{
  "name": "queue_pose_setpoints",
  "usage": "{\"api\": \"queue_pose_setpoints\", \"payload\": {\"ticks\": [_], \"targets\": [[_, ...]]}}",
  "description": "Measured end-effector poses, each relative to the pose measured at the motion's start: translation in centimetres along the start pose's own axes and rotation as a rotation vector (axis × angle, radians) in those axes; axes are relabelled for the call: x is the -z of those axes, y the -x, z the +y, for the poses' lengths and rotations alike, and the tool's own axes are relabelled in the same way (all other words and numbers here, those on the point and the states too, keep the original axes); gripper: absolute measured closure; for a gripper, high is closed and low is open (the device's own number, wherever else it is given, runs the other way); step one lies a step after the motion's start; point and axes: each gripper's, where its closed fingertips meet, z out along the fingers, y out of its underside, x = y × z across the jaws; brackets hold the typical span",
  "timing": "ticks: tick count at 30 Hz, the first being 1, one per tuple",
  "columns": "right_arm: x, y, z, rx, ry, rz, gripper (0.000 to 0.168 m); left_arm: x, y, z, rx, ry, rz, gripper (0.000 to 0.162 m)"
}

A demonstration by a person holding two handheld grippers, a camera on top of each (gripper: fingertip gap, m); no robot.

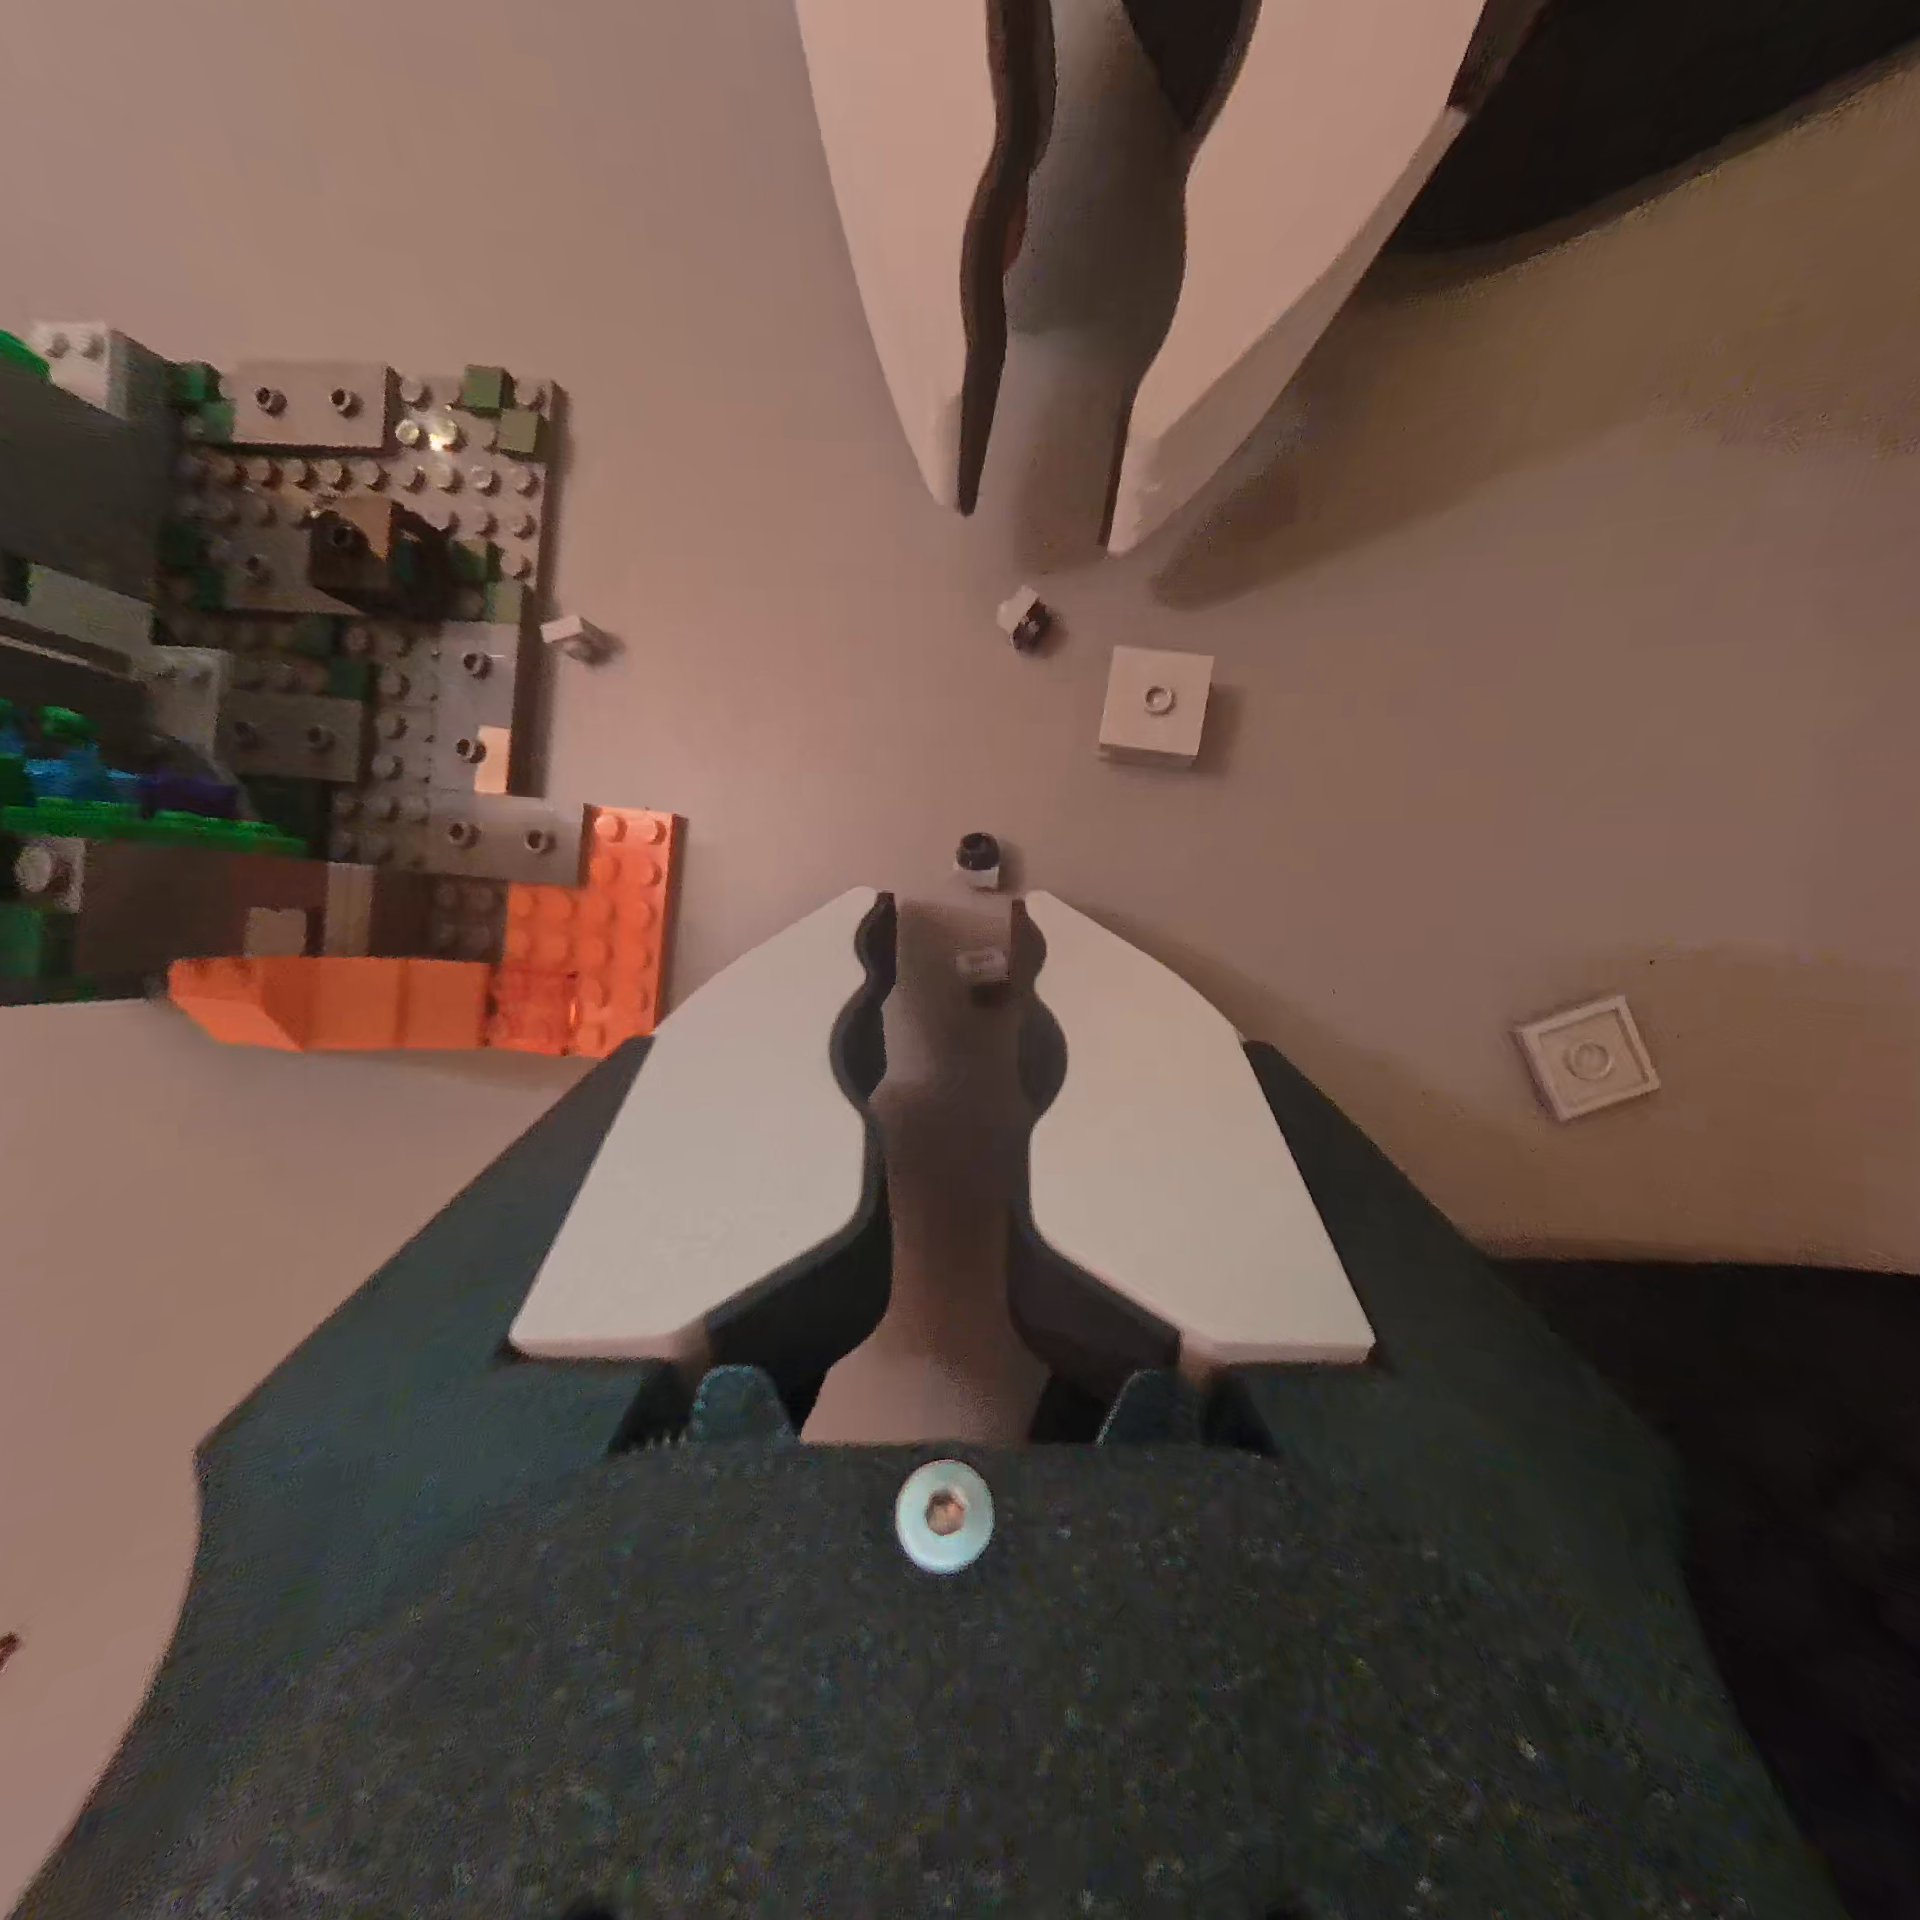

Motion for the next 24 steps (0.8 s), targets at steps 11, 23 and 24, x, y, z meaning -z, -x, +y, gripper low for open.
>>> {"api": "queue_pose_setpoints", "payload": {"ticks": [11,23,24], "targets": [[-1.6,-0.5,0.2,0.081,0.142,-0.032,0.161,-0.2,0.0,-0.4,-0.038,0.031,0.008,0.145],[13.8,-11.0,11.7,-0.22,0.264,0.273,0.161,-0.4,0.5,-3.1,-0.066,-0.071,-0.028,0.155],[15.0,-11.3,12.9,-0.248,0.271,0.277,0.161,-0.1,0.8,-4.3,-0.074,-0.101,-0.044,0.155]]}}
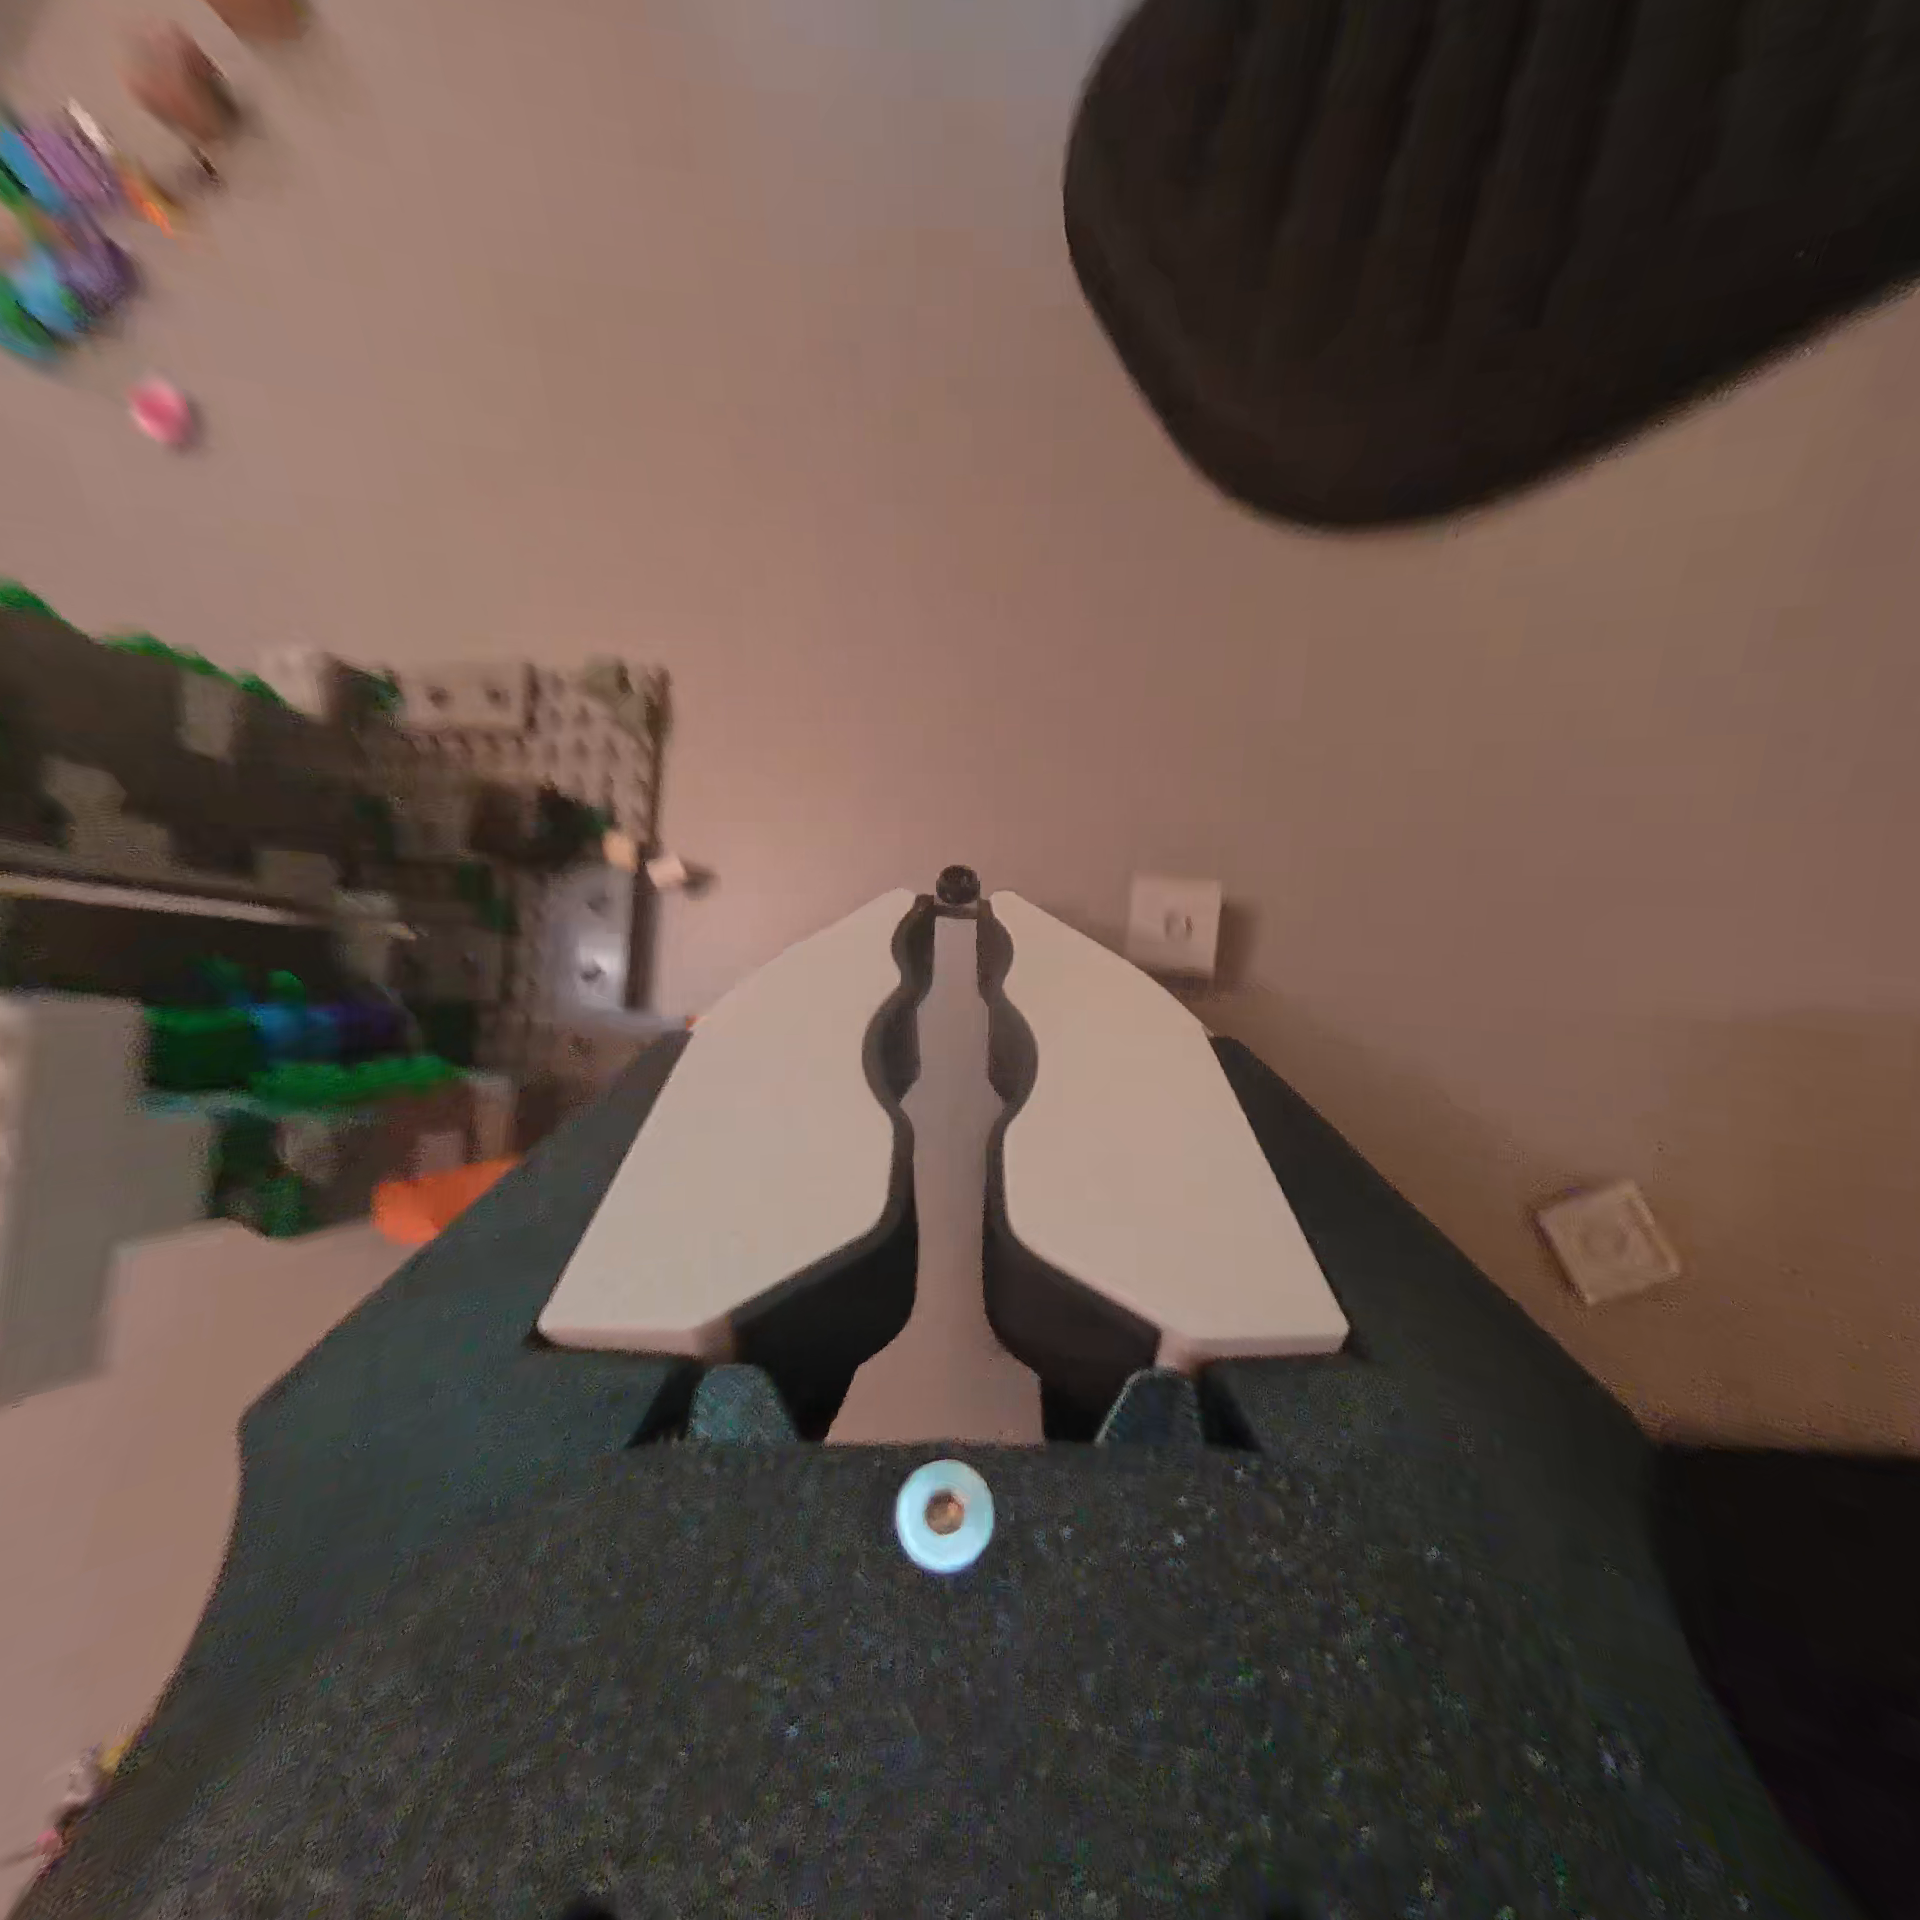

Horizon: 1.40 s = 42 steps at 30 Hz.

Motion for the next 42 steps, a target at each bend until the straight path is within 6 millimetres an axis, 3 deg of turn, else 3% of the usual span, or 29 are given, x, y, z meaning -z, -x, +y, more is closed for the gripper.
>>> {"api": "queue_pose_setpoints", "payload": {"ticks": [3,6,15,19,27,32,37,42], "targets": [[1.2,-1.8,3.2,-0.058,0.026,-0.004,0.16,0.1,0.8,-4.4,-0.039,-0.083,-0.027,0.155],[1.5,-2.0,4.6,-0.095,0.014,-0.048,0.157,-1.2,1.5,-7.9,-0.096,-0.103,-0.034,0.154],[0.4,-2.0,4.9,-0.083,-0.057,-0.043,0.154,-9.9,2.0,-17.0,-0.14,-0.142,0.119,0.154],[1.4,-2.2,4.7,-0.091,-0.11,-0.029,0.149,-12.9,2.6,-19.8,-0.109,-0.177,0.167,0.154],[3.4,-0.4,6.2,-0.11,-0.157,-0.06,0.149,-16.3,2.5,-21.0,-0.119,-0.167,0.195,0.149],[3.5,0.8,6.0,-0.101,-0.171,-0.064,0.149,-16.5,2.6,-20.5,-0.113,-0.16,0.191,0.144],[3.7,1.9,3.2,-0.055,-0.282,-0.055,0.151,-15.7,2.6,-20.0,-0.118,-0.167,0.19,0.141],[3.4,1.6,0.6,-0.05,-0.377,-0.033,0.157,-15.0,1.7,-19.6,-0.178,-0.171,0.179,0.14]]}}
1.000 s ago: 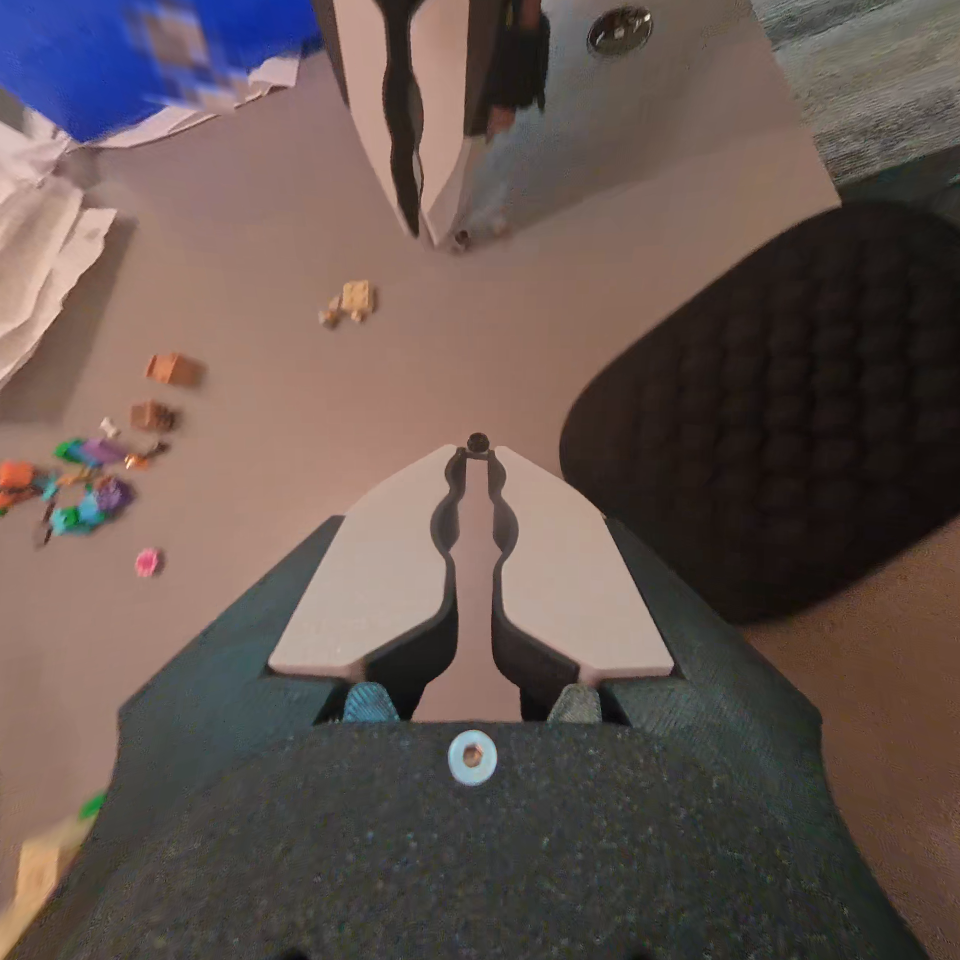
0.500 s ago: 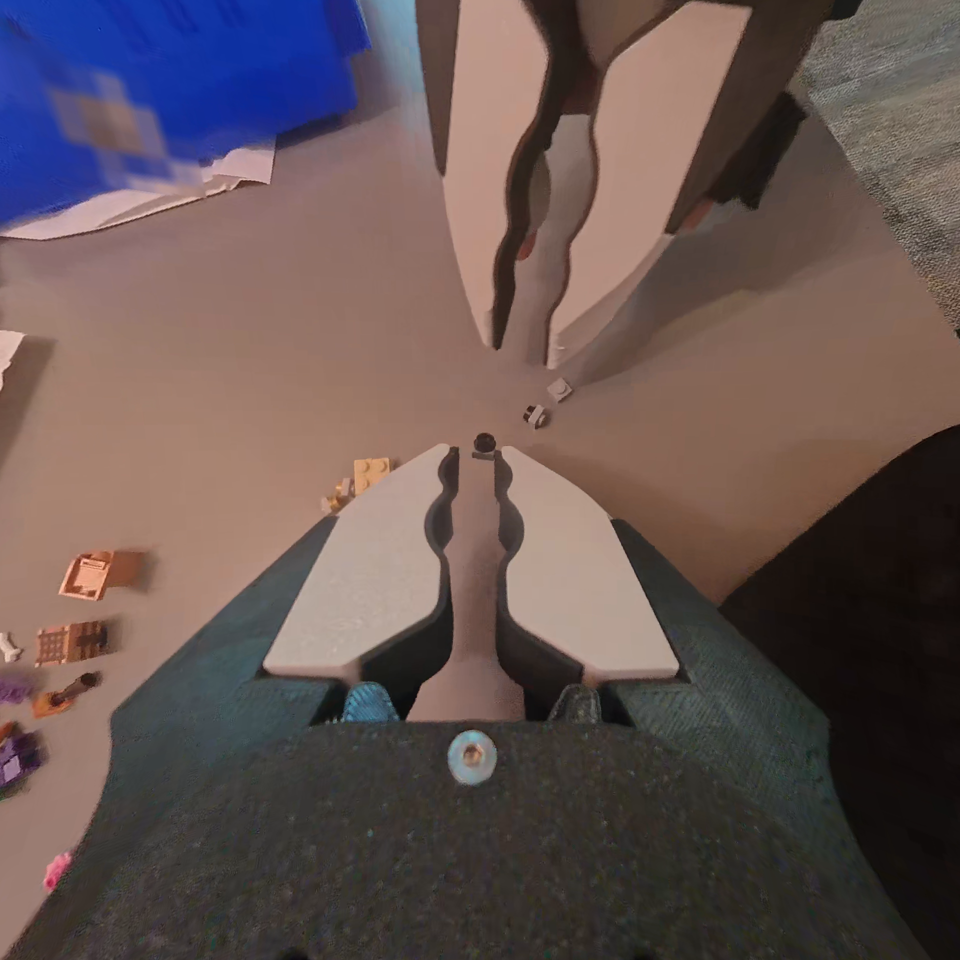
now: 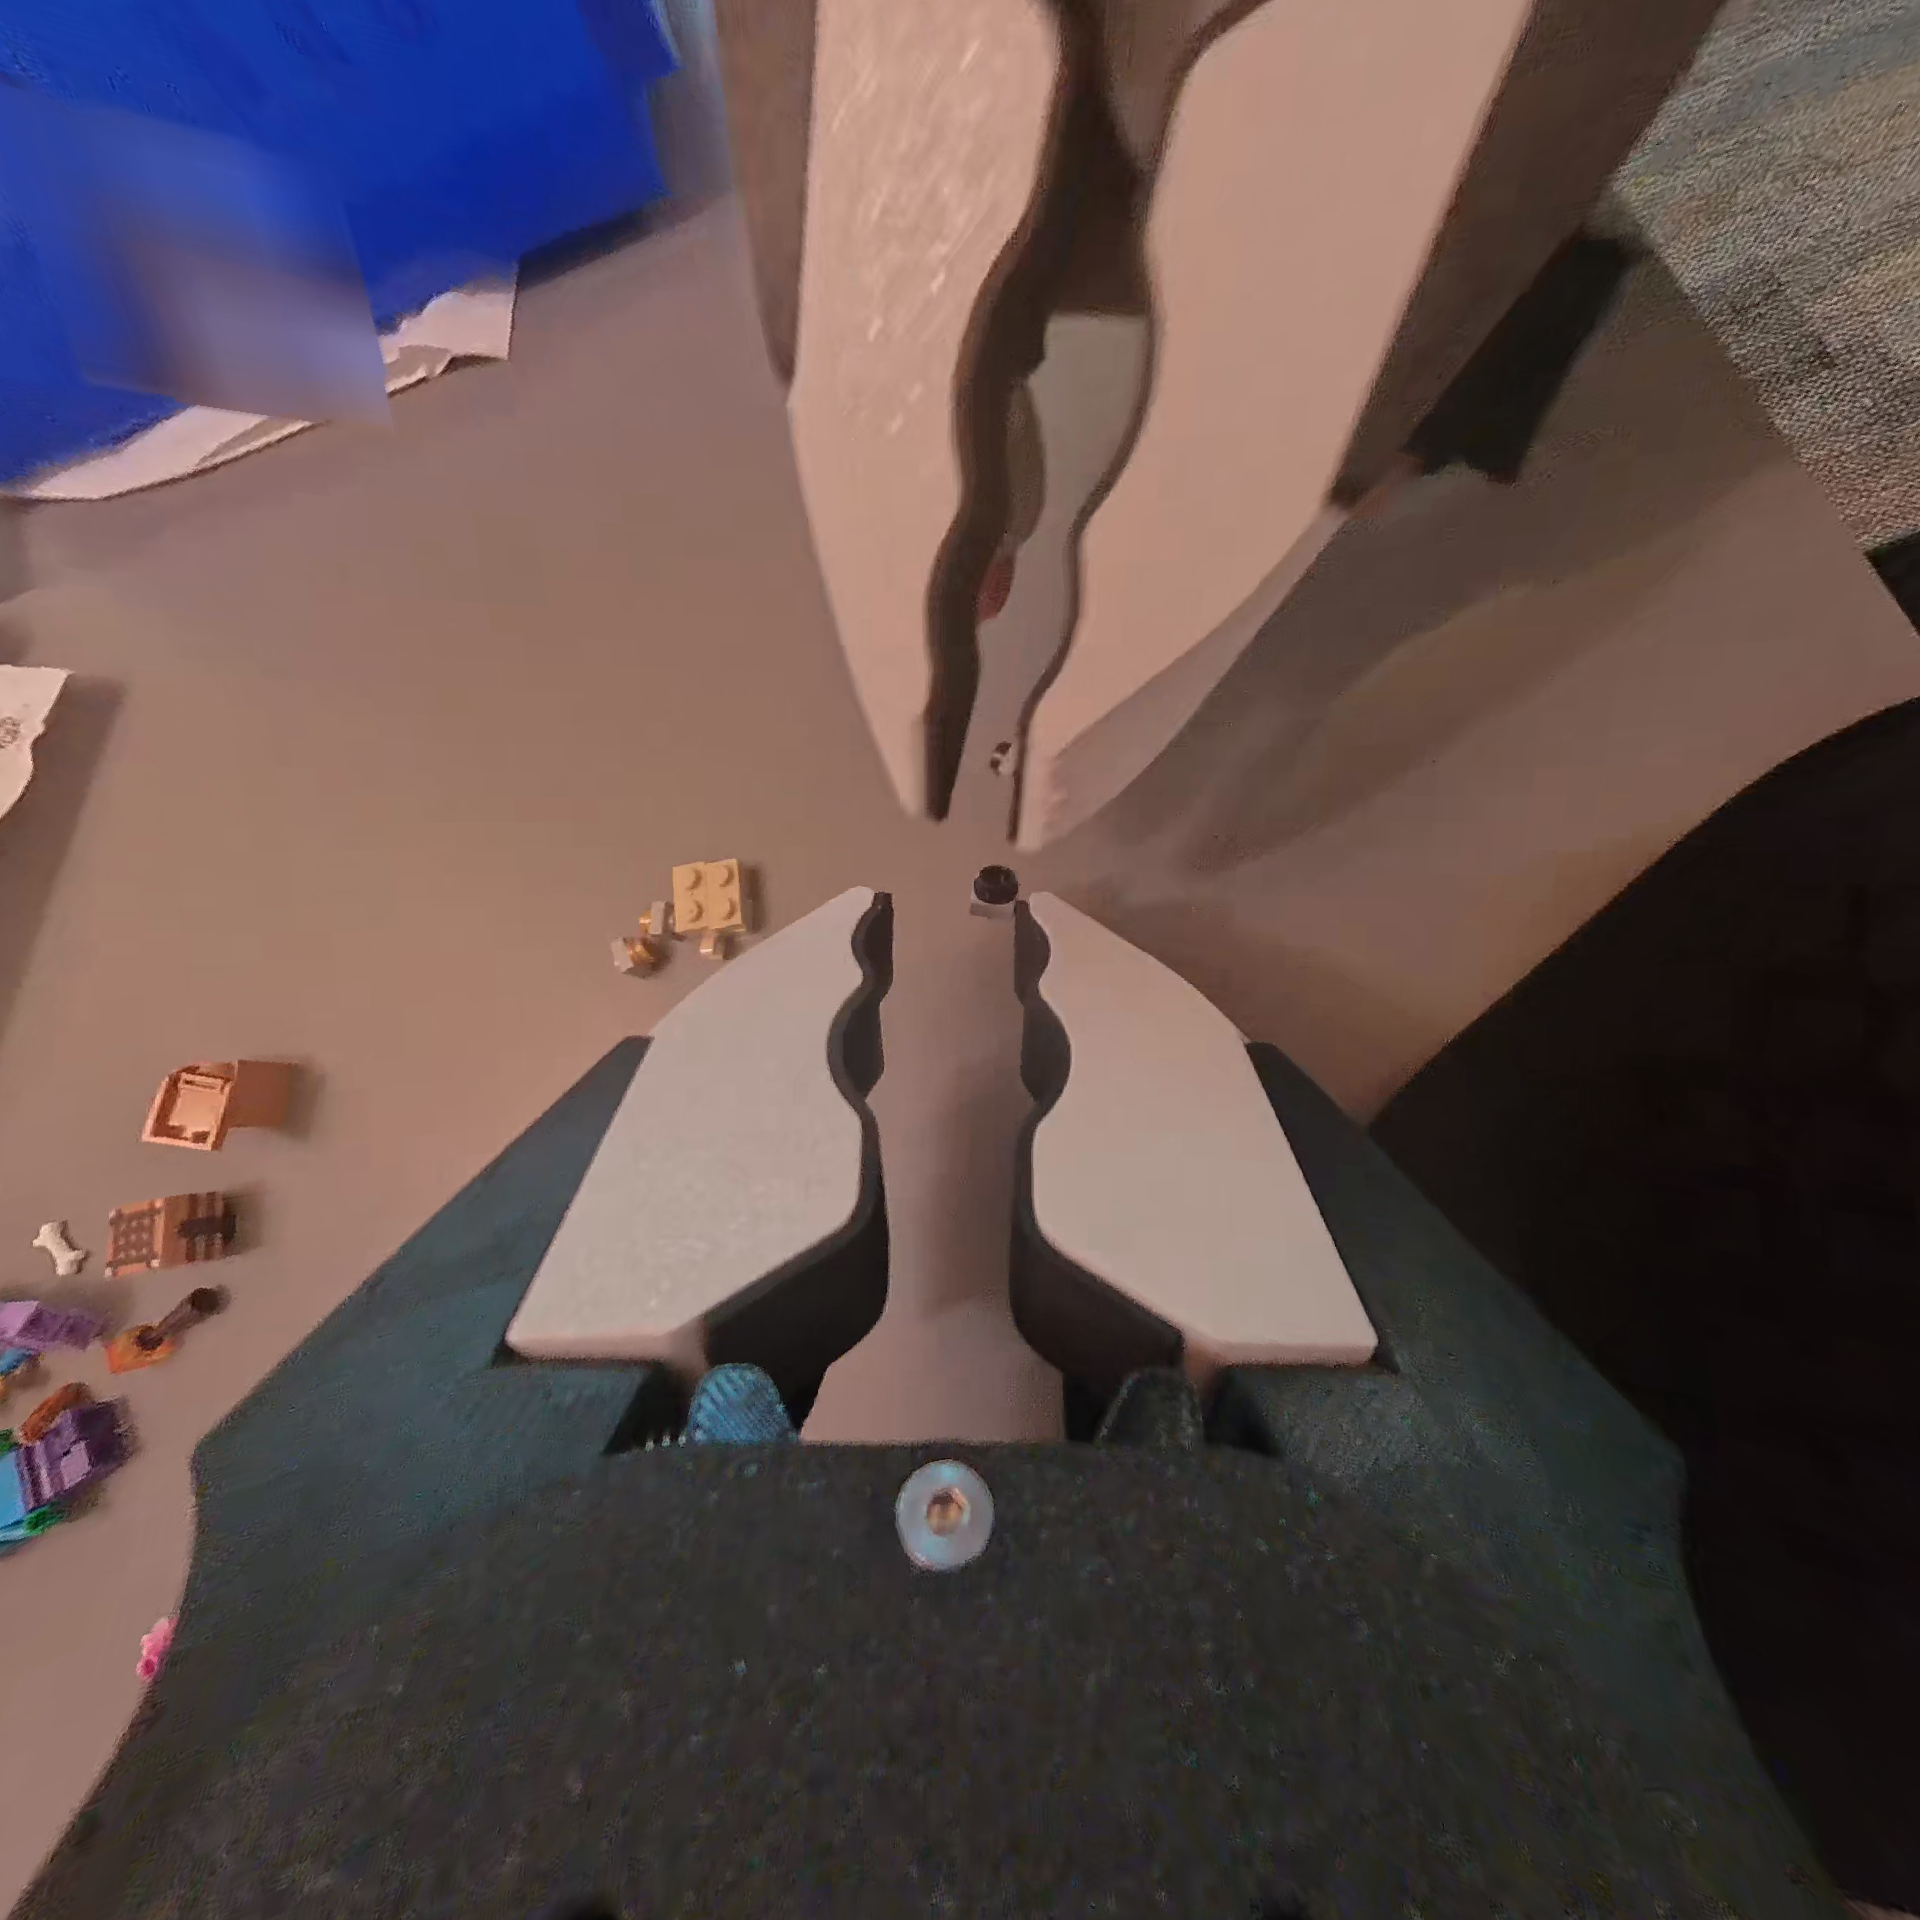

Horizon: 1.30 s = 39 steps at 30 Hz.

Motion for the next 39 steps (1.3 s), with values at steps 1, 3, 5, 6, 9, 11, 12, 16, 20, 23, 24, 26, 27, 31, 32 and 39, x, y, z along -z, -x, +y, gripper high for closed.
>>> {"api": "queue_pose_setpoints", "payload": {"ticks": [1,3,5,6,9,11,12,16,20,23,24,26,27,31,32,39], "targets": [[-0.4,0.2,0.0,-0.006,0.005,-0.014,0.158,0.2,-0.2,-0.2,-0.009,-0.008,-0.006,0.14],[-1.2,0.1,0.7,0.003,0.051,-0.009,0.159,0.7,-0.1,-0.1,-0.031,0.009,-0.041,0.139],[-1.6,-0.7,2.3,0.027,0.15,0.045,0.159,1.5,-0.2,-0.1,-0.033,-0.008,-0.055,0.14],[-1.6,-0.9,2.6,0.027,0.163,0.059,0.159,2.0,-0.3,0.1,-0.022,-0.011,-0.052,0.139],[-1.2,-0.6,1.9,-0.008,0.114,0.049,0.159,4.3,-0.6,1.0,-0.012,-0.013,-0.093,0.139],[-0.8,-0.3,1.2,-0.022,0.076,0.04,0.158,6.5,-1.1,2.3,0.014,0.002,-0.13,0.143],[-0.7,0.0,0.8,-0.029,0.058,0.03,0.158,7.7,-1.6,3.2,0.034,0.018,-0.135,0.145],[-1.3,2.6,-0.9,-0.023,-0.001,-0.036,0.158,13.1,-3.4,7.3,0.107,0.083,-0.209,0.152],[-3.6,7.1,-3.1,0.044,-0.001,-0.145,0.156,18.2,-4.9,12.1,0.201,0.145,-0.3,0.151],[-6.1,11.2,-4.7,0.124,0.023,-0.24,0.153,20.9,-6.2,15.6,0.277,0.196,-0.344,0.148],[-7.1,12.5,-5.2,0.148,0.034,-0.27,0.152,21.6,-6.6,16.5,0.292,0.209,-0.356,0.147],[-9.0,15.0,-6.1,0.196,0.055,-0.333,0.151,22.5,-7.7,17.8,0.32,0.217,-0.356,0.146],[-10.0,16.0,-6.6,0.216,0.068,-0.357,0.151,22.7,-8.1,18.3,0.335,0.217,-0.353,0.146],[-14.1,18.6,-8.6,0.218,0.12,-0.422,0.15,22.9,-9.4,20.2,0.361,0.256,-0.347,0.144],[-15.1,19.0,-9.2,0.21,0.132,-0.425,0.15,23.0,-9.5,20.5,0.367,0.258,-0.355,0.144],[-20.7,20.2,-10.0,0.238,0.27,-0.435,0.144,24.1,-10.1,21.7,0.433,0.183,-0.439,0.145]]}}
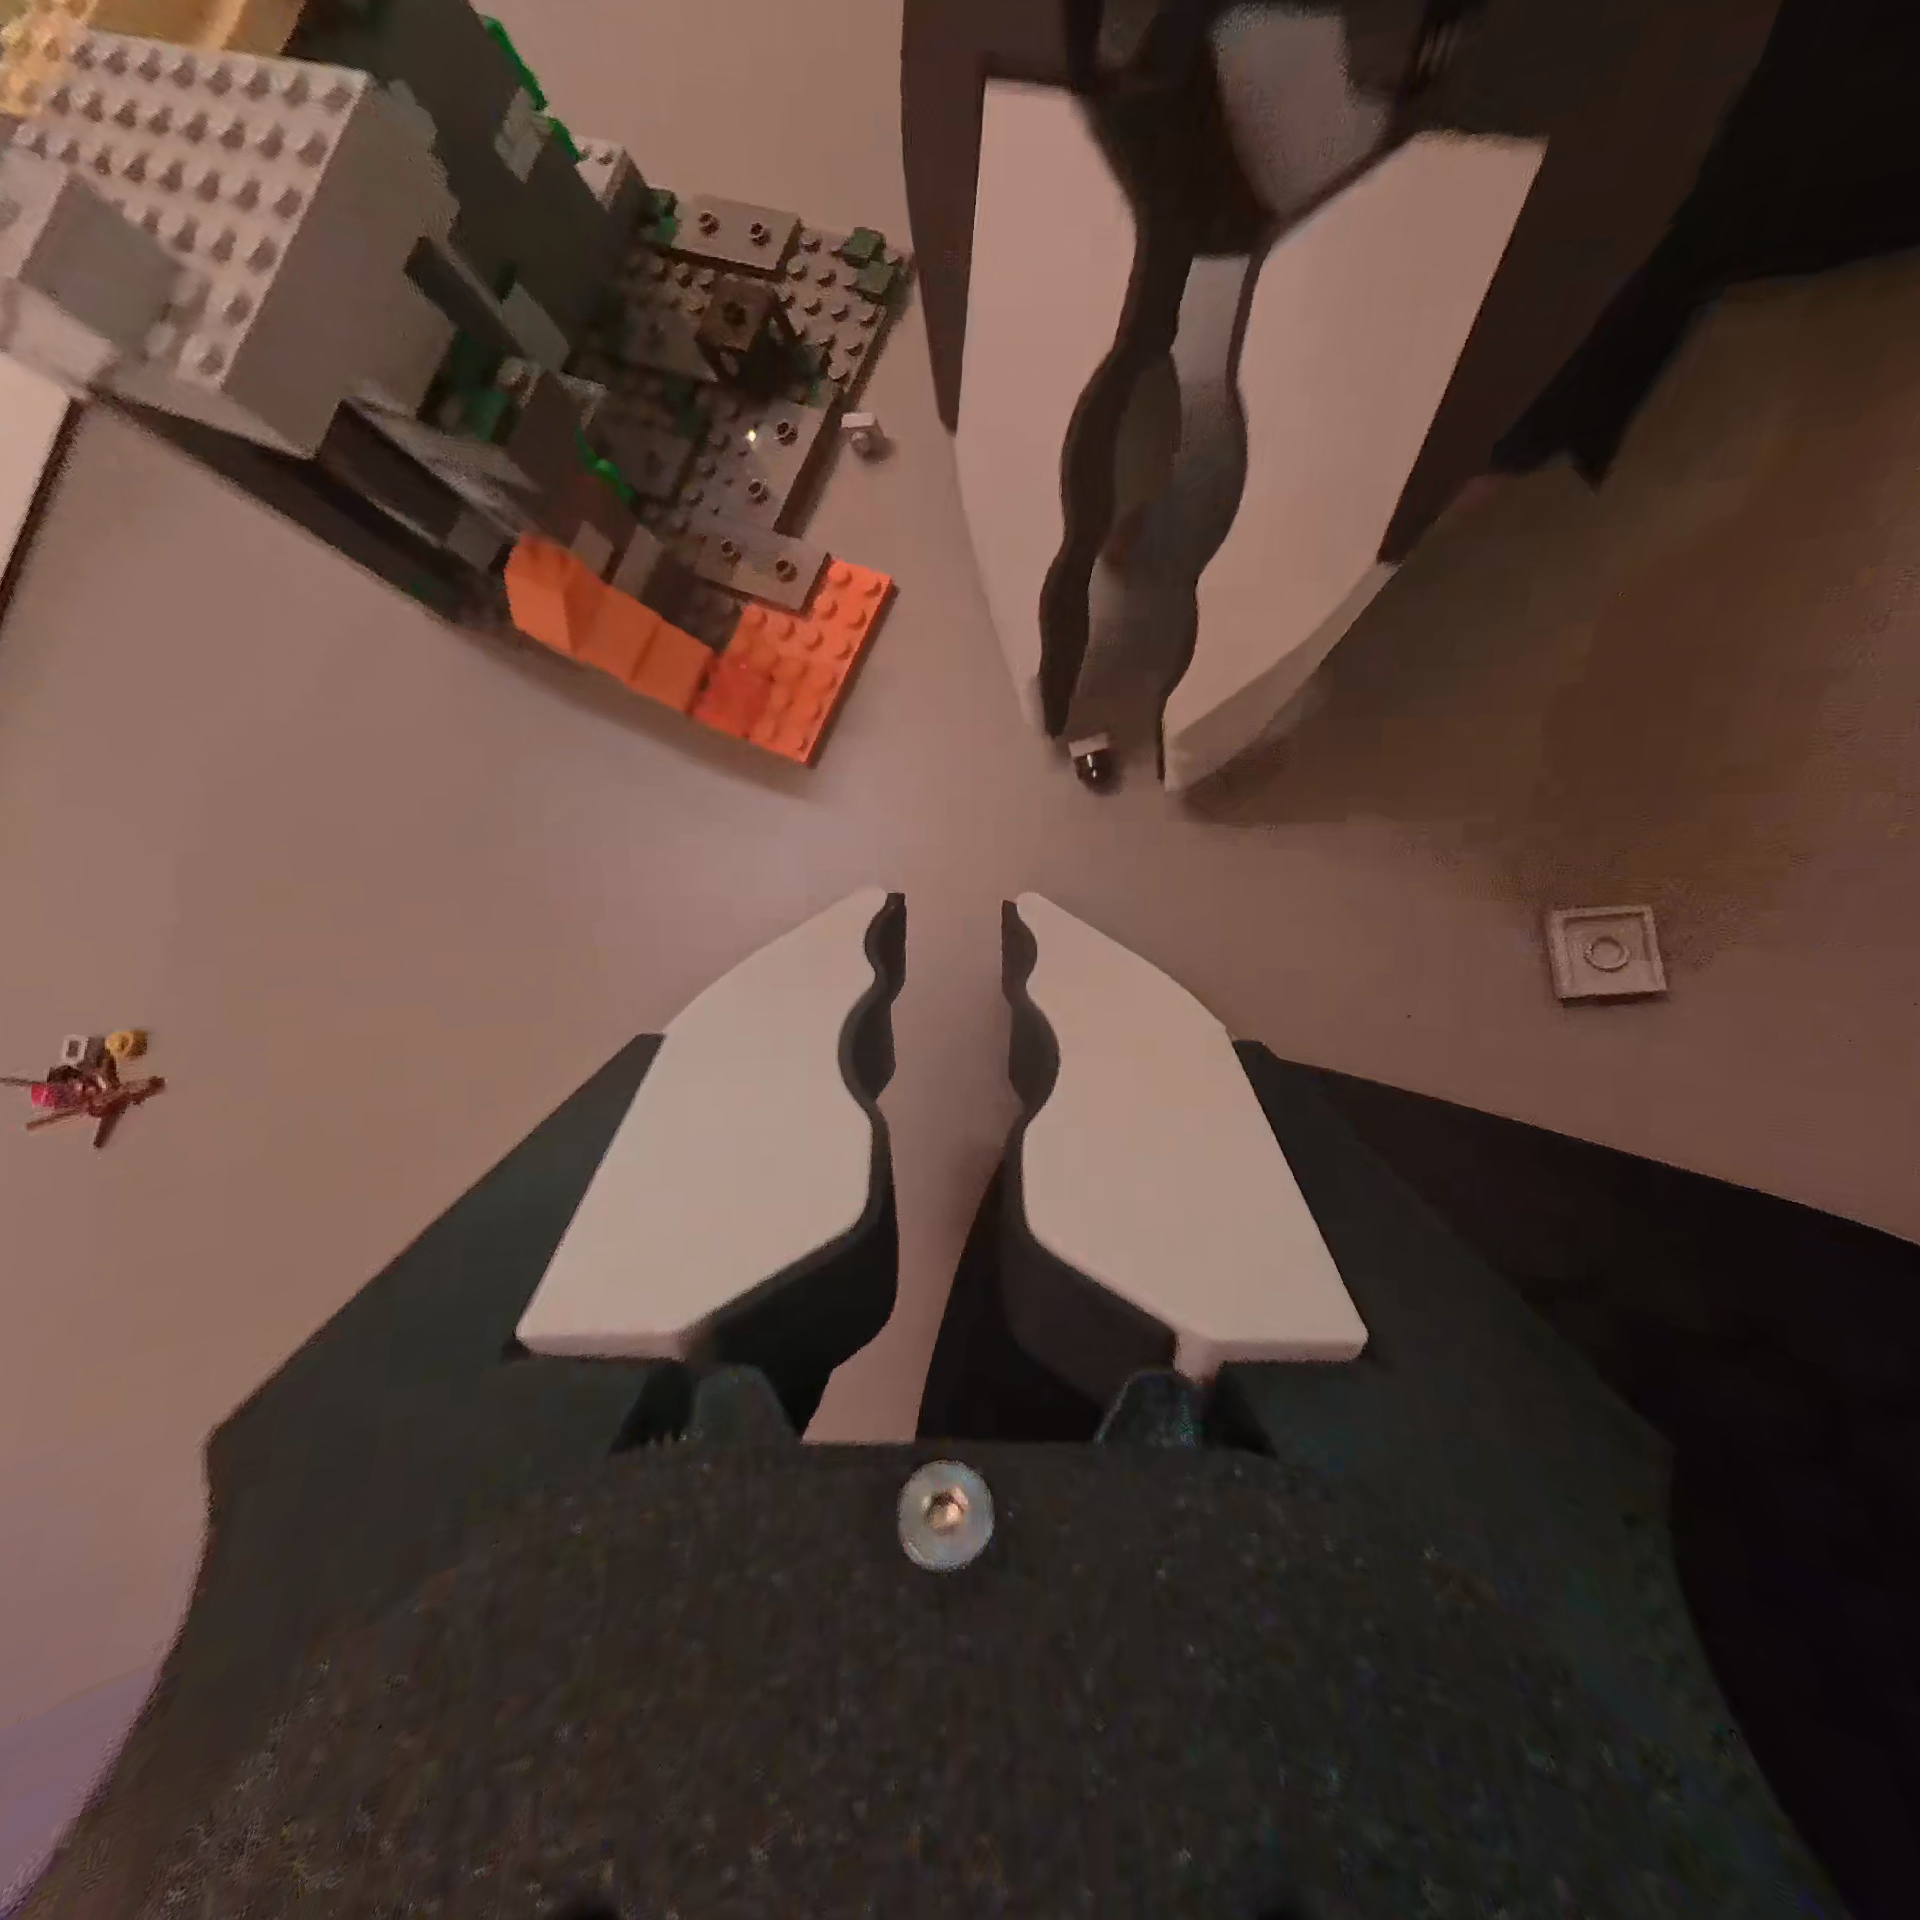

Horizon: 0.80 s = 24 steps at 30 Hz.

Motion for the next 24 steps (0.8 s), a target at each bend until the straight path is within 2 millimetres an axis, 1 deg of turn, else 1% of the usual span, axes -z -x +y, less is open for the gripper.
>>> {"api": "queue_pose_setpoints", "payload": {"ticks": [1,3,5,6,8,10,11,13,15,17,20,21,22,24], "targets": [[-0.3,-0.2,-0.2,0.011,0.006,0.007,0.147,0.2,0.1,0.1,0.013,-0.014,-0.009,0.145],[-0.1,-0.5,-0.5,0.053,0.009,0.033,0.154,0.6,0.3,0.5,0.035,-0.034,-0.024,0.146],[1.3,-1.1,-0.4,0.055,-0.014,0.055,0.16,1.0,0.3,0.8,0.047,-0.053,-0.032,0.146],[2.5,-1.7,-0.2,0.023,-0.029,0.072,0.163,1.2,0.2,0.9,0.047,-0.06,-0.029,0.146],[5.7,-3.9,1.2,-0.054,-0.055,0.147,0.168,1.6,0.0,1.0,0.04,-0.077,-0.031,0.147],[9.4,-6.4,3.5,-0.13,-0.079,0.247,0.168,1.8,-0.3,1.0,0.039,-0.092,-0.024,0.147],[11.2,-7.3,4.7,-0.172,-0.096,0.283,0.168,1.9,-0.4,1.1,0.04,-0.101,-0.022,0.147],[14.0,-8.2,6.7,-0.249,-0.13,0.322,0.168,1.8,-0.6,1.1,0.039,-0.11,-0.018,0.147],[15.7,-8.4,7.9,-0.268,-0.151,0.365,0.168,1.5,-0.8,1.1,0.038,-0.119,-0.02,0.147],[16.6,-8.8,8.9,-0.253,-0.125,0.427,0.168,1.3,-1.0,0.8,0.04,-0.136,-0.019,0.148],[17.3,-9.4,10.6,-0.231,-0.078,0.492,0.168,1.1,-1.4,0.3,0.035,-0.149,-0.017,0.148],[17.2,-9.4,11.4,-0.234,-0.058,0.491,0.164,1.2,-1.5,0.2,0.03,-0.152,-0.019,0.148],[17.1,-9.4,12.3,-0.244,-0.024,0.477,0.155,1.2,-1.6,0.0,0.028,-0.159,-0.022,0.148],[16.8,-9.2,13.9,-0.267,0.018,0.454,0.147,1.3,-1.9,-0.2,0.03,-0.172,-0.017,0.148]]}}
